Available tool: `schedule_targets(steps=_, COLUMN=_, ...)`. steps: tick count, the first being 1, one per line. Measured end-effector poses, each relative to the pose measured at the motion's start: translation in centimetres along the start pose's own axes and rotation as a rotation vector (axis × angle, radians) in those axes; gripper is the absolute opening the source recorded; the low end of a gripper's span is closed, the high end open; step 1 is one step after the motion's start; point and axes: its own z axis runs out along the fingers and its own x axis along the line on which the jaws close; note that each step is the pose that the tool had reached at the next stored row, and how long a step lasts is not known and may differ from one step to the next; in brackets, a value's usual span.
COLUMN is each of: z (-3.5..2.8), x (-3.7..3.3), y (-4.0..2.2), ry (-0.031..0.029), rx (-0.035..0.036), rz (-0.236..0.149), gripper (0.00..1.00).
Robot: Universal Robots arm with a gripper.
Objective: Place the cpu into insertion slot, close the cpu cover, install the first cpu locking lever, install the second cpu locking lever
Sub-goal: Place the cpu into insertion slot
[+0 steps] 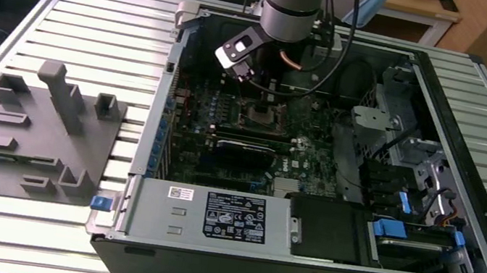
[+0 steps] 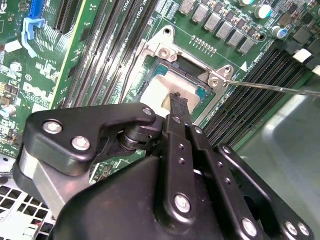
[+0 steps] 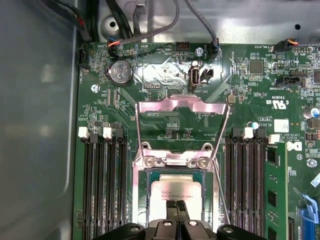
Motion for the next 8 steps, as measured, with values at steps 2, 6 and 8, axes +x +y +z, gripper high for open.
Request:
schedule_targets(steps=2, z=0.01, x=0.00, y=0.01, ry=0.0001, rx=0.0010, rz=-0.006, gripper=0.11)
schedule_targets(steps=6, z=0.09, x=0.00, y=0.02, ry=0.0010, rx=0.0007, rz=-0.032, gripper=0.11)
schedule_targets(steps=8, z=0.09, x=0.00, y=0.02, ry=0.0009, rx=0.0008, rz=-0.032, gripper=0.11)
